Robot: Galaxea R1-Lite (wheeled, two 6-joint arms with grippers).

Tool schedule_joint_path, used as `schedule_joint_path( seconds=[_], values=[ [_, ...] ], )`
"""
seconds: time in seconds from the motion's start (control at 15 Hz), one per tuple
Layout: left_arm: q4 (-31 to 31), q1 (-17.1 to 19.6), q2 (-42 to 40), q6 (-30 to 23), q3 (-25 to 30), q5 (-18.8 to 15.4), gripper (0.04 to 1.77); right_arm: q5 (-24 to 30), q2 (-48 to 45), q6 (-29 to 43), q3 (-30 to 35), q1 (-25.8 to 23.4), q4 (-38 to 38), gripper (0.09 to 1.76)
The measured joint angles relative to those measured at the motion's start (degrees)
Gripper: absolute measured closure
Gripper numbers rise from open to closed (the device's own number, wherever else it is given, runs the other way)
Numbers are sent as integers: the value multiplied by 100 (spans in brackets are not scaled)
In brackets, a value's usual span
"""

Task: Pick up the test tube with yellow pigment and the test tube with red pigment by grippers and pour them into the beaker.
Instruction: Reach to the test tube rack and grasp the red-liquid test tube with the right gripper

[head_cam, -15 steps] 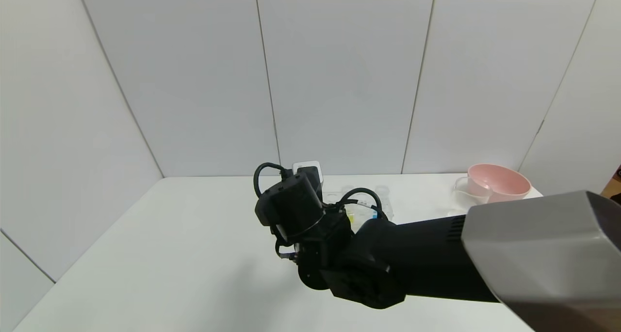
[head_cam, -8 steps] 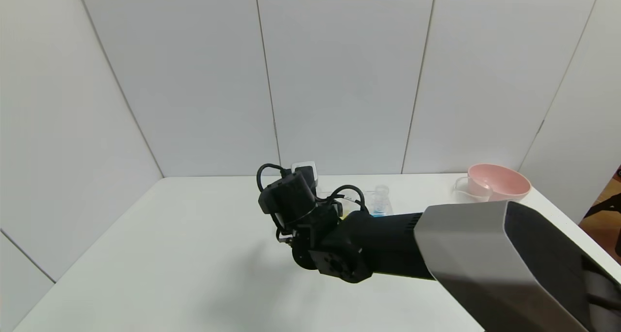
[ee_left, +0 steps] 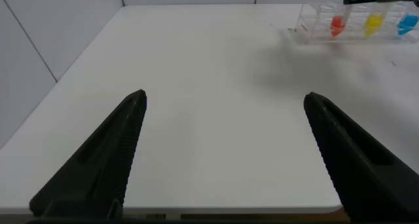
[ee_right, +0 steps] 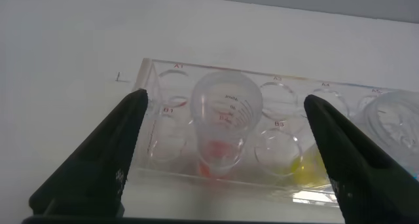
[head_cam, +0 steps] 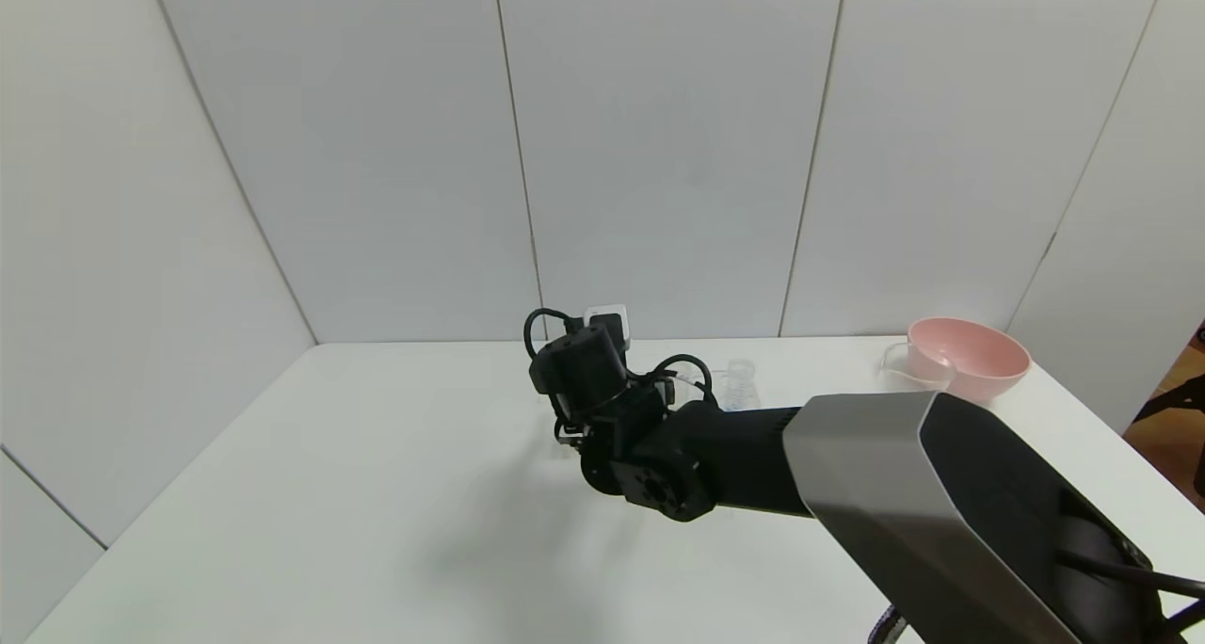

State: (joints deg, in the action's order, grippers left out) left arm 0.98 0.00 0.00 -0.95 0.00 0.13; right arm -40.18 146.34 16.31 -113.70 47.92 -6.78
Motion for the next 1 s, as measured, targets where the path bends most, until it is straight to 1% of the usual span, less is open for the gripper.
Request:
schedule_joint_path(
  seconds=[0.87,0.93,1.0],
  values=[
    [0,0,0,2,0,2,9,4,28,11,-2,-49,-91,14],
    [0,0,0,2,0,2,9,0,30,11,0,-49,-134,35],
    [0,0,0,0,0,2,9,2,28,13,4,-46,-129,51]
  ],
)
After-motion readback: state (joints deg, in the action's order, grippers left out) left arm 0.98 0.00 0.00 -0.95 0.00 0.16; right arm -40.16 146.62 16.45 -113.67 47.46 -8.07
